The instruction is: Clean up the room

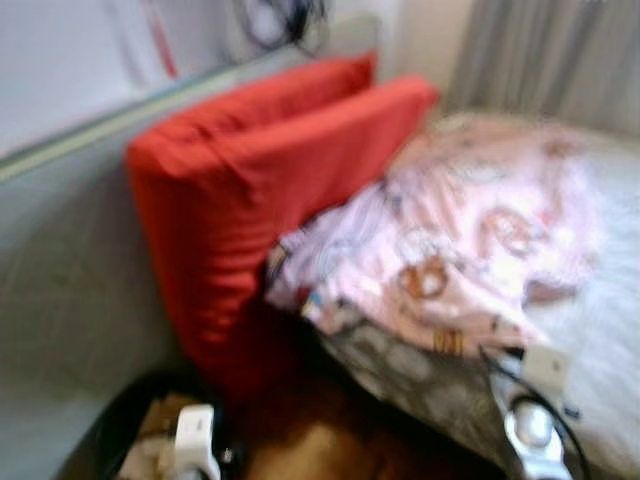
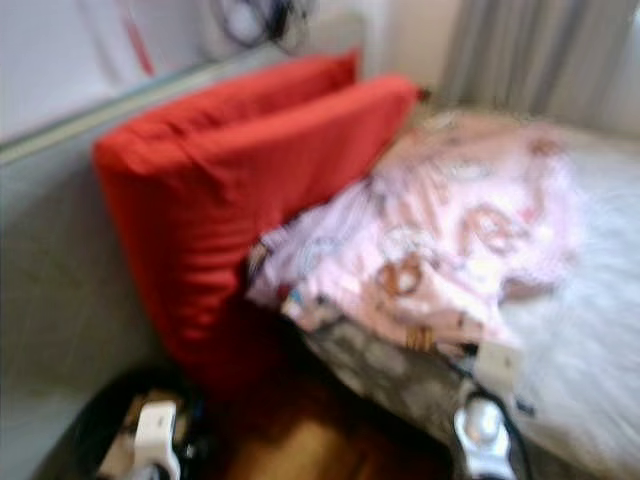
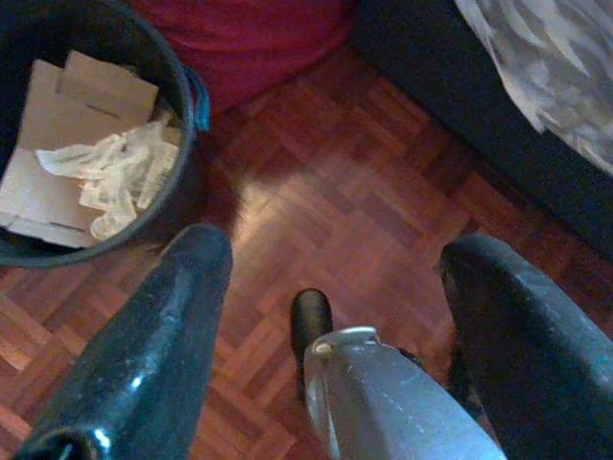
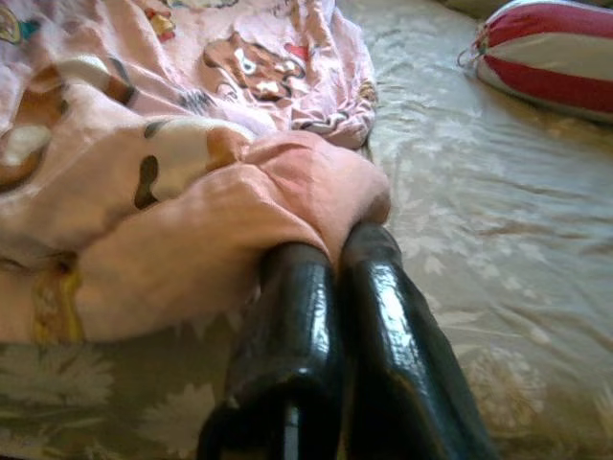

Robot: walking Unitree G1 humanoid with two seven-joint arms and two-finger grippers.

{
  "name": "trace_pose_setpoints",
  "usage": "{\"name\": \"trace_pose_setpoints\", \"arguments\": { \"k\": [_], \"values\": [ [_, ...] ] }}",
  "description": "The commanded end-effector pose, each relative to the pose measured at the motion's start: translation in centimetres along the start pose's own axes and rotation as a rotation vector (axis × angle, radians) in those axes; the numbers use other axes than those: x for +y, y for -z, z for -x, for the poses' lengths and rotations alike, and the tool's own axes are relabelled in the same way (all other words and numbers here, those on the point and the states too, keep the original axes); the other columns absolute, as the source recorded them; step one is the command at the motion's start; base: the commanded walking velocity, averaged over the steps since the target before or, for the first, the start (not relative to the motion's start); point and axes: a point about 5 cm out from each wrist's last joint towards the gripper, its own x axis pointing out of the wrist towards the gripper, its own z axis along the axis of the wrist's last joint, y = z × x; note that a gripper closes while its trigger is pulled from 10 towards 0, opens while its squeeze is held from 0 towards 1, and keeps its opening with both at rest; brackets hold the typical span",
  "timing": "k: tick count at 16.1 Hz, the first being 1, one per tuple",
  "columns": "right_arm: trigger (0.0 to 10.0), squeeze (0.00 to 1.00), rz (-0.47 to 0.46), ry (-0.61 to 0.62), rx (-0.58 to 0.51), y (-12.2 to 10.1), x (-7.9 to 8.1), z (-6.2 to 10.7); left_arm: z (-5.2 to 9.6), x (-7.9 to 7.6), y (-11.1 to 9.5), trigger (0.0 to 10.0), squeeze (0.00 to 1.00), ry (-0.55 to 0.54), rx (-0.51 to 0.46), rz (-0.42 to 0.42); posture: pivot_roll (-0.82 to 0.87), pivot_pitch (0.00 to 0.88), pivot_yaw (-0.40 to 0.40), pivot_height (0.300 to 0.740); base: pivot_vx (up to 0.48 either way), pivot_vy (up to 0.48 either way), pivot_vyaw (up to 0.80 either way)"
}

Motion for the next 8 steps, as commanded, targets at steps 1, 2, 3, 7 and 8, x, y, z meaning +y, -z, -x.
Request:
{"name": "trace_pose_setpoints", "arguments": {
  "k": [1, 2, 3, 7, 8],
  "values": [
    [10.0, 0.00, 0.003, 0.004, -0.028, -0.52, -0.02, -0.19, 0.05, 0.10, 0.24, 10.0, 0.00, -0.002, 0.015, -0.009, 0.01, 0.000, 0.048, 0.740, -0.262, 0.000, 0.00],
    [10.0, 0.00, 0.003, 0.006, -0.032, -0.54, 0.00, -0.17, 0.06, 0.12, 0.25, 10.0, 0.00, -0.002, 0.015, -0.009, 0.01, 0.000, 0.049, 0.740, -0.262, 0.000, 0.00],
    [10.0, 0.00, 0.000, 0.001, -0.036, -0.60, 0.05, -0.16, 0.06, 0.11, 0.26, 10.0, 0.00, -0.002, 0.015, -0.010, 0.01, 0.000, 0.049, 0.740, -0.262, 0.000, 0.00],
    [10.0, 0.00, -0.022, -0.034, -0.078, -1.16, 0.62, -0.11, 0.07, 0.07, 0.33, 10.0, 0.00, 0.000, 0.018, -0.011, 0.01, 0.000, 0.049, 0.740, -0.263, 0.000, 0.00],
    [10.0, 0.00, -0.027, -0.049, -0.086, -1.28, 0.82, -0.08, 0.07, 0.06, 0.35, 10.0, 0.00, 0.000, 0.019, -0.010, 0.01, 0.000, 0.048, 0.740, 0.000, 0.000, 0.00]
  ]
}}
